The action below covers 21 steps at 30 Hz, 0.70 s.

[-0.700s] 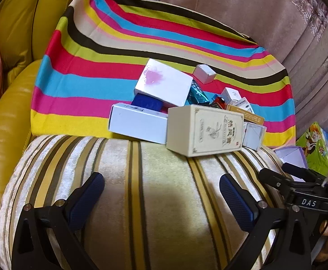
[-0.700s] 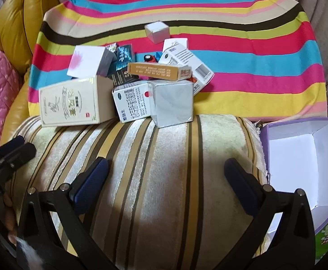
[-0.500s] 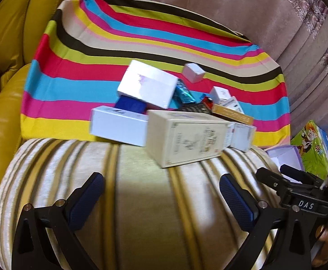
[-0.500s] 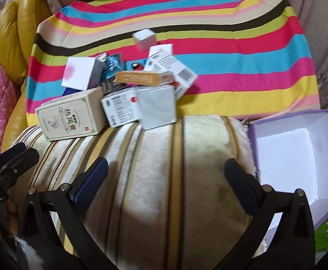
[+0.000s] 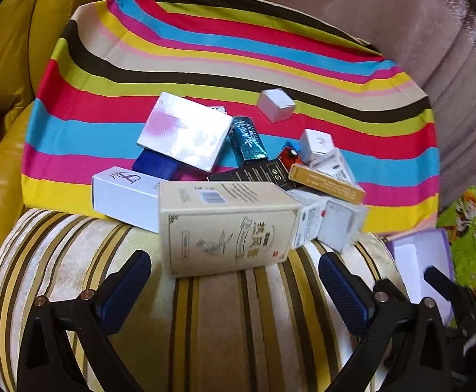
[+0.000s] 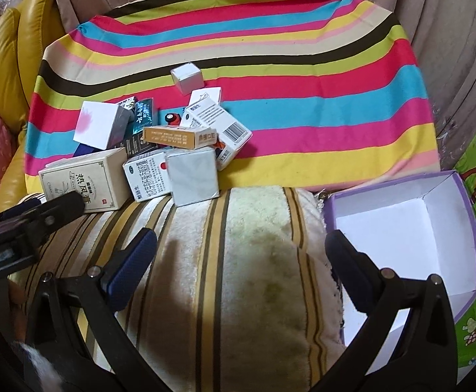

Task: Organize rigid objects
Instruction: 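Move both grippers toward the pile of boxes on the blanket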

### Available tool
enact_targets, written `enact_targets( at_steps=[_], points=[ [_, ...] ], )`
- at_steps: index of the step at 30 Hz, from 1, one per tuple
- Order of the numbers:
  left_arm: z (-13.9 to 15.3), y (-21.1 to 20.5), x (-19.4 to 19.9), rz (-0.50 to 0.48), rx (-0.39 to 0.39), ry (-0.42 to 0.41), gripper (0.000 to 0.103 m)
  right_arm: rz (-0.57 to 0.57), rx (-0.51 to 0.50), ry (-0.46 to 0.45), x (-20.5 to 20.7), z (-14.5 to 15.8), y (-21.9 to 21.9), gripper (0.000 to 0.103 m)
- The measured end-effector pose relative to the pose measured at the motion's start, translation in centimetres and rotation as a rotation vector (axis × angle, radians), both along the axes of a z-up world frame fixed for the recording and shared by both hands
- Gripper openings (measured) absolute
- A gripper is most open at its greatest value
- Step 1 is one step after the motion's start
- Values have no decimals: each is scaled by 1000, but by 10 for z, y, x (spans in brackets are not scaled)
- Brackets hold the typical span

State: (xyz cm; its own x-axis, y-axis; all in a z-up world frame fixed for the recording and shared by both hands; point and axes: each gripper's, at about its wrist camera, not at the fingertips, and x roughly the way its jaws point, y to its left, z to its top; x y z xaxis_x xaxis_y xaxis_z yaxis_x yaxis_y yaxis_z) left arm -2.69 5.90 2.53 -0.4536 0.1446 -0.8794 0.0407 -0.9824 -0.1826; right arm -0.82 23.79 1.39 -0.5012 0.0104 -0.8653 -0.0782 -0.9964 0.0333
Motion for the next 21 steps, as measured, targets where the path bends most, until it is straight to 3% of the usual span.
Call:
enact_targets(
  at_steps=[4,21],
  points=[
    [-2,5,-8,34,-43,-6,103,-10,1,5,0,0,3,103],
    [-24,11,-36,101,-87,-79,103,34,-2,-15,-9,-7,-4,103]
  ],
)
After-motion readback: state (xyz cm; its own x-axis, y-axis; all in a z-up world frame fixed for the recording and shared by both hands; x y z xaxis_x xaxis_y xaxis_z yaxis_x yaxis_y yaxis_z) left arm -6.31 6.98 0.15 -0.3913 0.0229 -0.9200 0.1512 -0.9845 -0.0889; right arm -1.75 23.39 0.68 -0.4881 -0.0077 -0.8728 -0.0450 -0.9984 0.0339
